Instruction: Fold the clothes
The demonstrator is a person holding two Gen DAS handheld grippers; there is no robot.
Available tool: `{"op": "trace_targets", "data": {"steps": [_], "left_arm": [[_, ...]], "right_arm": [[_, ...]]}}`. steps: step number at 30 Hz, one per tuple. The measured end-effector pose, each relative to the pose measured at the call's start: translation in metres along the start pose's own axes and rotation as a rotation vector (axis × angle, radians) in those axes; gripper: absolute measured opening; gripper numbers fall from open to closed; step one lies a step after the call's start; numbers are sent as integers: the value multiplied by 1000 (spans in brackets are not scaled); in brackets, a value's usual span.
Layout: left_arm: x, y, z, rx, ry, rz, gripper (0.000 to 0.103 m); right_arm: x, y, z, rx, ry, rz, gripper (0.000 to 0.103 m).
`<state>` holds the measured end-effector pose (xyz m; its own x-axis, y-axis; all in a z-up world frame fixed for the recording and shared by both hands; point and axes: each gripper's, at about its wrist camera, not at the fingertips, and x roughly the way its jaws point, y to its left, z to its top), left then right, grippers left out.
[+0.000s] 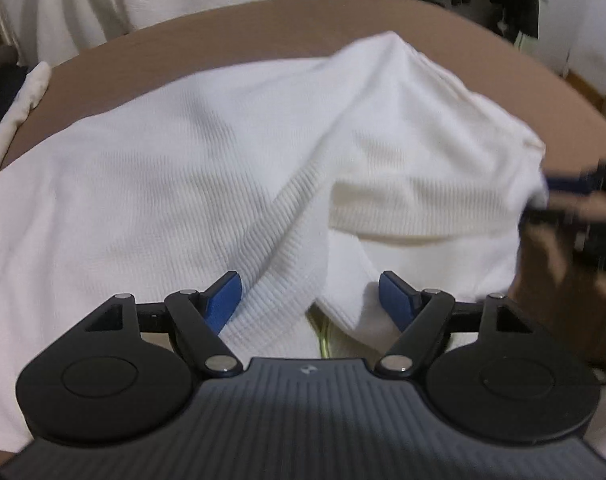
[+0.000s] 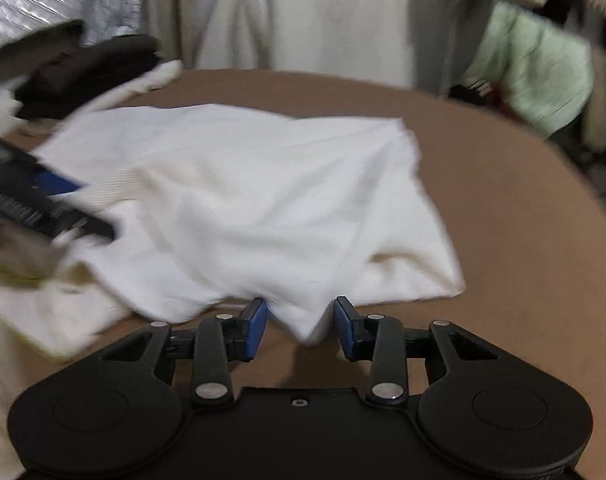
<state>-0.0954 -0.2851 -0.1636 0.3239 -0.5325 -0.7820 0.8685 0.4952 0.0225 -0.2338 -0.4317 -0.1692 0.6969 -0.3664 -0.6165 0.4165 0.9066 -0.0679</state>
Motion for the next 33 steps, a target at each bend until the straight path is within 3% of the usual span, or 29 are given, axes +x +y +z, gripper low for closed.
{"op": "trace_targets", "data": {"steps": [1, 2, 6, 9, 11, 13, 16, 18, 20, 23, 24, 26, 29, 33], "left_arm": [[0, -1, -2, 4, 2, 10, 76], [1, -1, -5, 5, 8, 29, 76], [-1, -5, -15, 15, 2, 58, 76], [-8, -4, -16, 12, -20, 42, 76], [-13, -5, -18, 26, -34, 45, 76], [-17, -7, -22, 50, -42, 62, 76], [-24, 4, -27, 25, -3, 65, 76], [-21, 15, -30, -17, 85, 93, 76], [-25, 22, -29, -36, 102, 83, 76], [-32, 31, -28, -64, 128, 68, 76], [-35, 35, -27, -78, 134, 62, 76], [-46, 46, -28, -138, 127, 40, 76], [-59, 65, -24, -232, 108, 25, 76], [-64, 86, -9, -313, 61, 38, 76]], "right_arm": [[0, -3, 0, -9, -19, -25, 27], [-4, -8, 2, -8, -41, -31, 4], [-33, -23, 12, 84, -159, -27, 4], [-31, -46, 8, 208, -161, -59, 4], [-21, -66, 0, 371, -126, -32, 4], [-13, -73, -5, 446, -115, 11, 4], [-23, -72, -1, 418, -161, 18, 4], [-33, -72, 3, 385, -188, 14, 4], [-21, -79, -5, 388, -92, 40, 4], [-5, -87, -22, 399, 40, 64, 9], [-8, -90, -23, 414, 26, 58, 21], [-14, -94, -21, 439, -10, 52, 35], [-25, -97, -10, 455, -49, 65, 35], [-40, -100, 3, 476, -101, 81, 43]]}}
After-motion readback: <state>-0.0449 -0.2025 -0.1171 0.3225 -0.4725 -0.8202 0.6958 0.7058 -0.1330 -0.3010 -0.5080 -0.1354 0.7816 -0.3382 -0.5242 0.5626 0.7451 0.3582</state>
